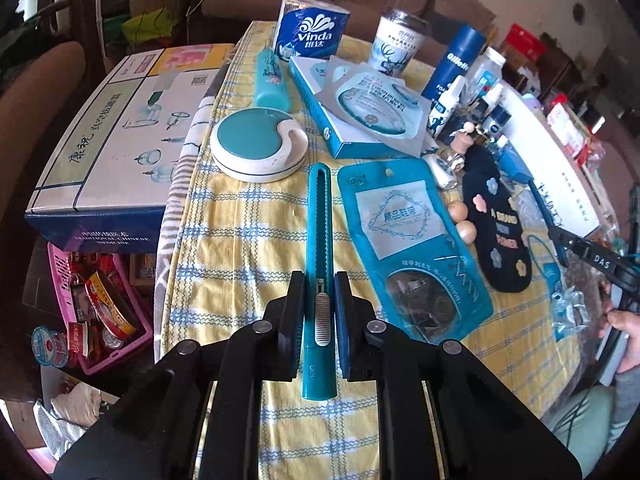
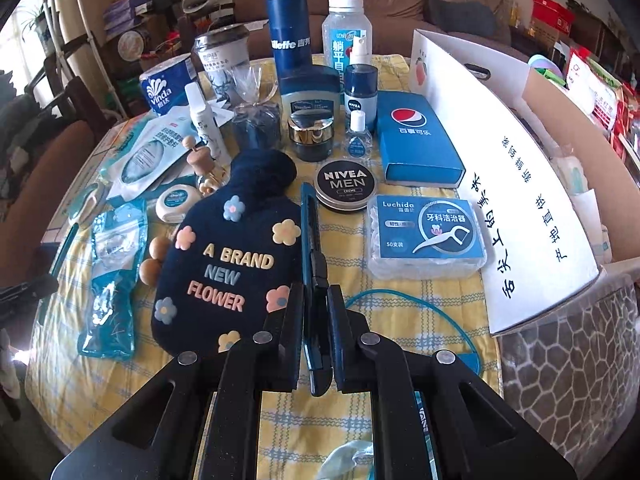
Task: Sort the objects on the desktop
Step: 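Carry both held cutters up and over the cardboard box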
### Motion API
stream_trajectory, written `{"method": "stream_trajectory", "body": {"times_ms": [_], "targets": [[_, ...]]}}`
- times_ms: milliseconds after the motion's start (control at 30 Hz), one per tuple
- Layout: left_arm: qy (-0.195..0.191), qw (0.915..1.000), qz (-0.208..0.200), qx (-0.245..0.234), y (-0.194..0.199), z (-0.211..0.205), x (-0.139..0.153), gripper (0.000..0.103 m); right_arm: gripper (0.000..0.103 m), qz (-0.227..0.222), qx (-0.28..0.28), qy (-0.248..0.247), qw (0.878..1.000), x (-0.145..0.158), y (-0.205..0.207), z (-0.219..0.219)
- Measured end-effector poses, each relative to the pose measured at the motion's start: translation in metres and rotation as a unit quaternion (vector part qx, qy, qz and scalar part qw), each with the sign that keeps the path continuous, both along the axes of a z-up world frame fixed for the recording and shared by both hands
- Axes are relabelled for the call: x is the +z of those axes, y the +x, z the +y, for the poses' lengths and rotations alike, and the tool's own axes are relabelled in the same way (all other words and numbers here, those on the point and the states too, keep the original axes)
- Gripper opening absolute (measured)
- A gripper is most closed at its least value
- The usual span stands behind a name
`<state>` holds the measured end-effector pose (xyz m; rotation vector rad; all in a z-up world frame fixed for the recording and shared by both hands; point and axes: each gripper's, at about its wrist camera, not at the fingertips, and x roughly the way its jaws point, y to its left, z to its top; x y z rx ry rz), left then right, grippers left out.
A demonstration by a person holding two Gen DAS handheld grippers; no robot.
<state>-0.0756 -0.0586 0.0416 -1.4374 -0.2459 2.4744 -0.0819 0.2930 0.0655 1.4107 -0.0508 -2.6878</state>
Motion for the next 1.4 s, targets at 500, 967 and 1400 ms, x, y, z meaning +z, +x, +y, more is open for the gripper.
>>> {"method": "stream_trajectory", "body": {"times_ms": [500,967,1400], "targets": [[0.045,0.9953,0.041,-0.076,-0.001,0.082,0.091,0.013,0.011,0.047,-0.001,-0.066,0.997,0.068,0.023,0.034],[0.183,0.9676,-0.018,-0.173,-0.054,0.357,0.14,0.013,0.011,0.046,-0.075,-0.062,0.994,0.118,0.011,0.196],[0.267,0.9427,-0.158,-0.124,-0.12,0.544,0.057,0.013,0.011,-0.017,-0.113,0.013,0.993,0.071,-0.045,0.327]]}}
